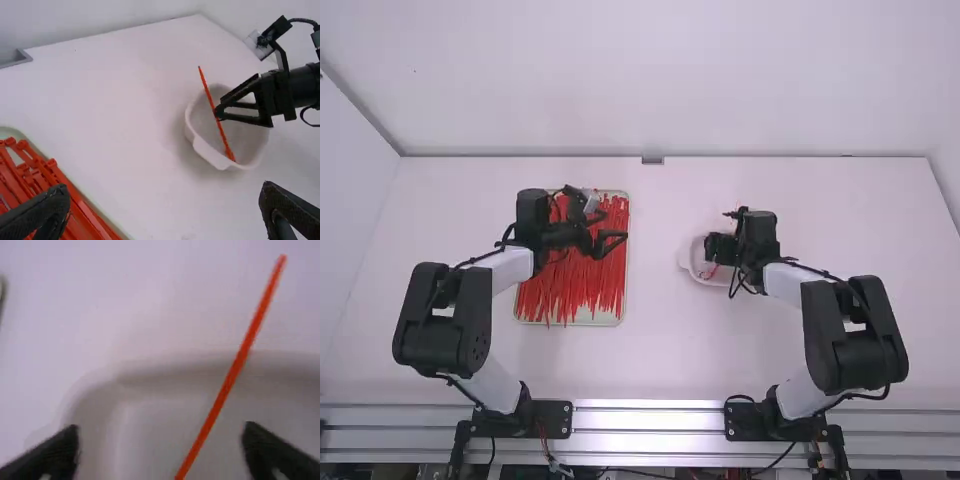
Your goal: Fasten the cable tie
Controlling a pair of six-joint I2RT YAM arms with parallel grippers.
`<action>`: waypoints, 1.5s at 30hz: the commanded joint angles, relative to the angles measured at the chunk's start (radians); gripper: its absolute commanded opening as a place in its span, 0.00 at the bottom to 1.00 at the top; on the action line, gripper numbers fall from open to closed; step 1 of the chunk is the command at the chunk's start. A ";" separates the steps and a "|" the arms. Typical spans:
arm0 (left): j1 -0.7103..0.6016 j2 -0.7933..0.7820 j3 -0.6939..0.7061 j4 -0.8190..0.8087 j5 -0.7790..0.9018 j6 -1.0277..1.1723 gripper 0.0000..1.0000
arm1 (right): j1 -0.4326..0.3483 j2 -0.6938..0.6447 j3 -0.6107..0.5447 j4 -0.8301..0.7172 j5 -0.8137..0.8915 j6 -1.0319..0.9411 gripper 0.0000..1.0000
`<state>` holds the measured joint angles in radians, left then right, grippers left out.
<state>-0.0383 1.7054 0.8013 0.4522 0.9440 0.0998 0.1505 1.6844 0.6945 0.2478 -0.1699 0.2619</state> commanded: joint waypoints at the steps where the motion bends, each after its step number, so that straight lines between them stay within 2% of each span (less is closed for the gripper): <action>1: -0.001 -0.022 0.009 0.002 0.008 -0.058 0.99 | 0.001 -0.043 0.037 -0.011 -0.016 0.003 0.98; 5: -0.001 -0.077 0.010 -0.018 0.008 -0.060 0.99 | 0.001 -0.105 0.057 -0.076 -0.012 -0.003 0.98; 11: -0.001 -0.233 0.009 -0.143 0.007 -0.104 0.99 | 0.004 -0.244 0.084 -0.220 -0.016 0.002 0.98; 20: -0.003 -0.487 0.009 -0.473 -0.178 -0.105 0.99 | 0.064 -0.496 0.084 -0.402 0.039 0.031 0.98; 25: -0.001 -0.519 0.009 -0.555 -0.175 -0.111 0.99 | 0.104 -0.590 0.084 -0.489 0.122 0.052 0.98; 32: -0.001 -0.518 0.009 -0.595 -0.176 -0.111 0.99 | 0.153 -0.649 0.084 -0.545 0.153 0.047 0.98; 40: 0.038 -0.598 -0.071 -0.515 -0.257 -0.100 0.91 | 0.070 -0.731 0.001 -0.462 0.170 -0.036 0.90; 45: 0.038 -0.682 -0.155 -0.452 -0.340 -0.100 0.83 | -0.021 -0.822 -0.089 -0.371 0.170 -0.126 0.81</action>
<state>-0.0036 1.0618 0.6754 -0.0044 0.6495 -0.0071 0.1547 0.8970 0.6353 -0.1375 -0.0143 0.1913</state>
